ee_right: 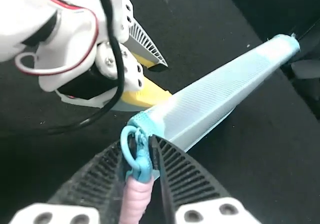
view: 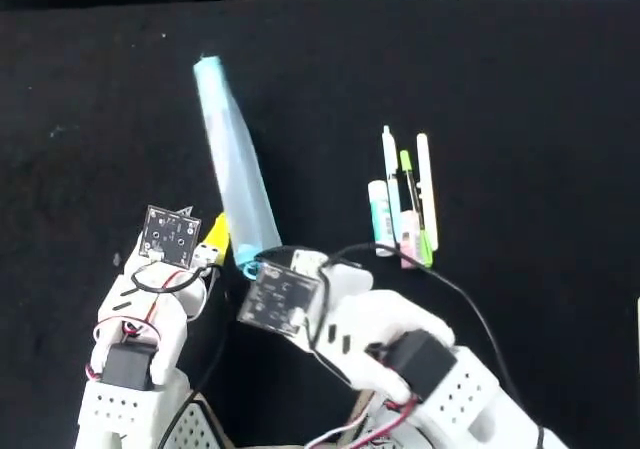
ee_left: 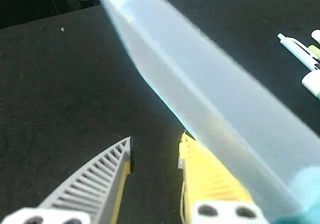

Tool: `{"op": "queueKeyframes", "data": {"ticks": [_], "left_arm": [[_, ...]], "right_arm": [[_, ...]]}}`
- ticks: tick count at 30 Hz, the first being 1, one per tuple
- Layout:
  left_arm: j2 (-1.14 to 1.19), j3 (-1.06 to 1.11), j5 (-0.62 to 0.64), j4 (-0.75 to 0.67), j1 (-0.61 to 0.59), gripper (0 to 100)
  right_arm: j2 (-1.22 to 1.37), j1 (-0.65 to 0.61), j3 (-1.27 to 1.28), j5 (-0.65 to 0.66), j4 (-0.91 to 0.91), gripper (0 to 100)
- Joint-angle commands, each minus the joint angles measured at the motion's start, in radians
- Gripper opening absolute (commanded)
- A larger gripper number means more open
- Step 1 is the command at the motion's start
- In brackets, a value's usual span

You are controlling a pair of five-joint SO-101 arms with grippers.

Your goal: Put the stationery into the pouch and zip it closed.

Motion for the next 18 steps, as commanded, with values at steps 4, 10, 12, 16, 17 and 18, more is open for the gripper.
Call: {"op": "queueKeyframes", "data": {"ticks": [4,10,12,16,17,18], "left_arm": [[-0.005,0.001,-0.008,-0.015,-0.008,16],[-0.005,0.001,-0.009,-0.014,-0.015,16],[-0.005,-0.001,-0.011,0.002,-0.008,16],[-0.005,-0.038,-0.011,0.044,-0.007,16],[-0.005,-0.042,-0.011,0.049,-0.007,16],[-0.005,-0.042,-0.011,0.049,-0.007,16]], "right_arm": [[0.311,-0.006,-0.288,0.009,0.103,1.1],[0.323,-0.006,-0.424,0.009,0.321,1.1],[0.283,-0.006,-0.432,0.009,0.351,1.1],[0.211,-0.006,-0.424,0.011,0.362,1.1],[0.209,-0.006,-0.421,0.011,0.361,1.1],[0.211,-0.006,-0.418,0.011,0.361,1.1]]}}
